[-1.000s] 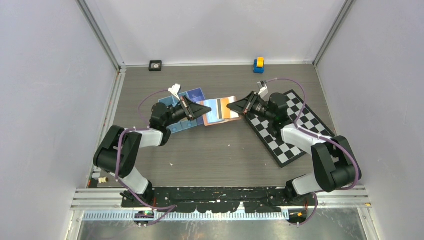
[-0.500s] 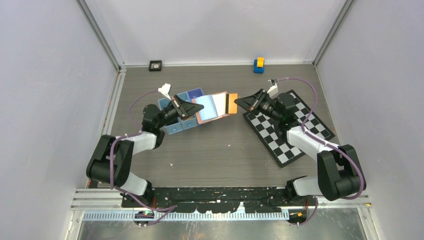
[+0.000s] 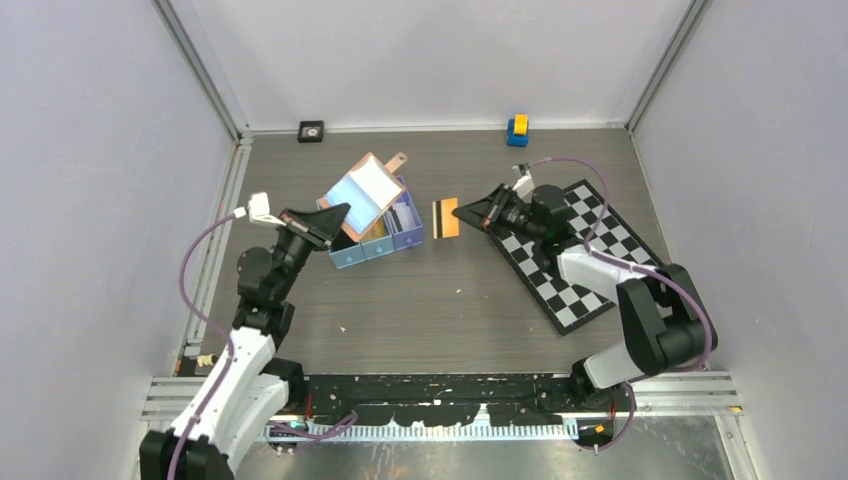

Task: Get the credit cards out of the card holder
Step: Place the credit card in the storage box.

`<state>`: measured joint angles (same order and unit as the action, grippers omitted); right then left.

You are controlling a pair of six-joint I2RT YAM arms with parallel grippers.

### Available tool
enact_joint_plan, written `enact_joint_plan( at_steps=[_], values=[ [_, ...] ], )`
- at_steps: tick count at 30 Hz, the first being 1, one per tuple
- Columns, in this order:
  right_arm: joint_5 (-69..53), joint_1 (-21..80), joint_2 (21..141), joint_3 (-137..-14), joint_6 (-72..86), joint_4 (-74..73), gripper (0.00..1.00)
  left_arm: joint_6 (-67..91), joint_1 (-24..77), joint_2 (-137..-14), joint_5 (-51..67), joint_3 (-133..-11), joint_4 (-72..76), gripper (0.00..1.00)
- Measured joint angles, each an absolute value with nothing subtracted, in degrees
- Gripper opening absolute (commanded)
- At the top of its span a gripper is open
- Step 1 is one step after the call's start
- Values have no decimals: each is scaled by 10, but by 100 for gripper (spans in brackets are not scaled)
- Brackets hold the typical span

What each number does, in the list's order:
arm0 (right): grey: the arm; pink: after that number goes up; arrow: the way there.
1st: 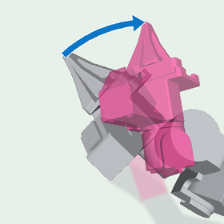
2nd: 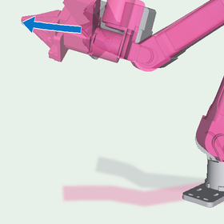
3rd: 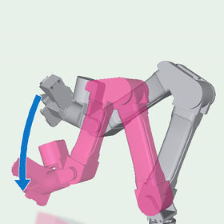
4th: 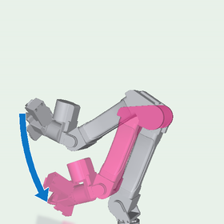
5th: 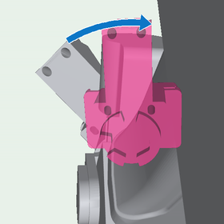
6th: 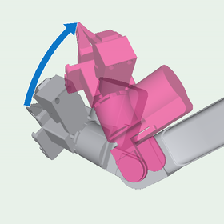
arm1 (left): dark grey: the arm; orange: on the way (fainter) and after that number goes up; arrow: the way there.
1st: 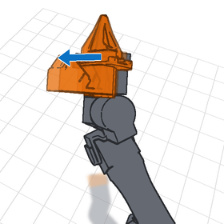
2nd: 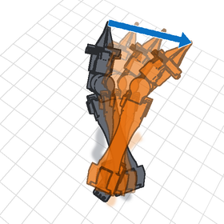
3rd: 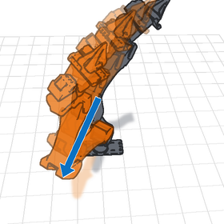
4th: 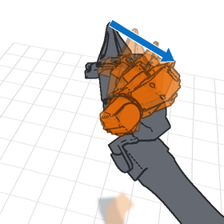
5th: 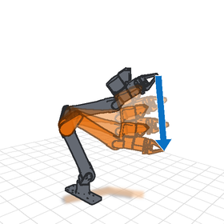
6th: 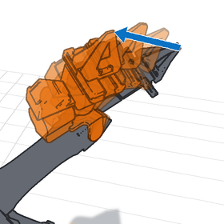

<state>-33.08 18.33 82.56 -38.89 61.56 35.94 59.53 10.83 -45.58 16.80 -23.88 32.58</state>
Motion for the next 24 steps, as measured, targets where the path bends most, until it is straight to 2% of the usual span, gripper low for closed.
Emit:
enact_joint_plan(
  at_steps=[8,16,24],
  values=[
    [-309,286,943,-485,584,325,1,566,108,-320,43,-208,227,0],
    [-256,339,1068,-669,509,206,0,561,108,-286,4,-207,197,0],
    [-232,359,1138,-775,473,135,1,571,108,-275,-15,-194,187,0]
  ],
)
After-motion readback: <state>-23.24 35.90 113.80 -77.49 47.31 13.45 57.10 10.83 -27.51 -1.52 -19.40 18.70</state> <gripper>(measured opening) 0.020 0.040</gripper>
